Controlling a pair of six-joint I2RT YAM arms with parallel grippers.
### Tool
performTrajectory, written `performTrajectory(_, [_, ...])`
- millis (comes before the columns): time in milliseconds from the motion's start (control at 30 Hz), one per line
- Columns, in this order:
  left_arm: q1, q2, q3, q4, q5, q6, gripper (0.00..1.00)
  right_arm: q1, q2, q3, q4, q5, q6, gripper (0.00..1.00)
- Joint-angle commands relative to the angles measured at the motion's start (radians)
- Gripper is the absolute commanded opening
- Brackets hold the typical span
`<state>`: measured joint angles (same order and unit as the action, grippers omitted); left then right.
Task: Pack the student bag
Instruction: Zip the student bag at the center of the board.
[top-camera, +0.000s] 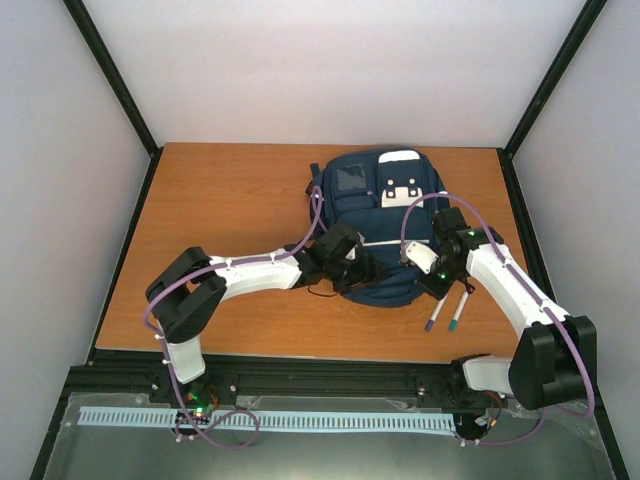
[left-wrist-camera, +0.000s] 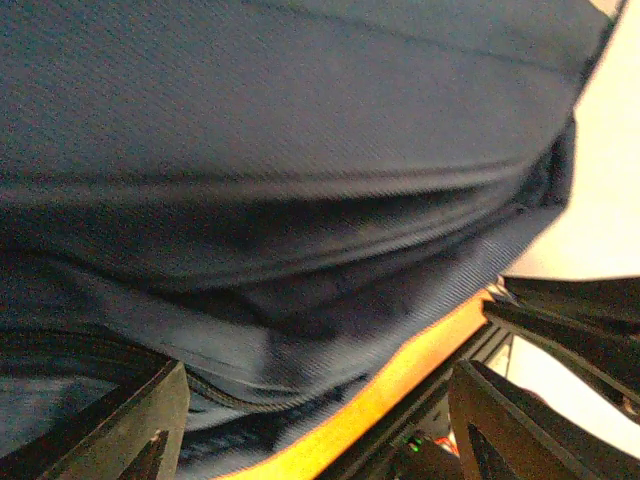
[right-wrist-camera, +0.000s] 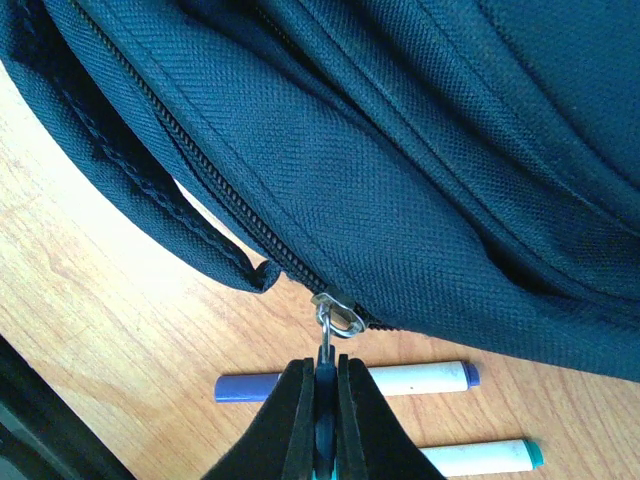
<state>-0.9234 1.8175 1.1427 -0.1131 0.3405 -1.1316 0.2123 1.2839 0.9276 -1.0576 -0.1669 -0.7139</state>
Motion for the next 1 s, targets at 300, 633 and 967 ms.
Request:
performTrajectory(300, [-0.046,0.036,0.035,0.089,0.058,-0.143,0.74,0.014,0.008,0.023,-0.034,-0.065,0.023,0.03])
performTrajectory(633, [-0.046,0.179,0.149,0.068,0.07,-0.108,0.57,0.014,-0.011,0.004,-0.039,-0.078,0.033,0.03])
performTrajectory(967, [-0.046,0.176,0.153,0.052,0.029,-0.028,0.13,-0.011,0.0,-0.025,-0.007,0.019,0.0,0.03])
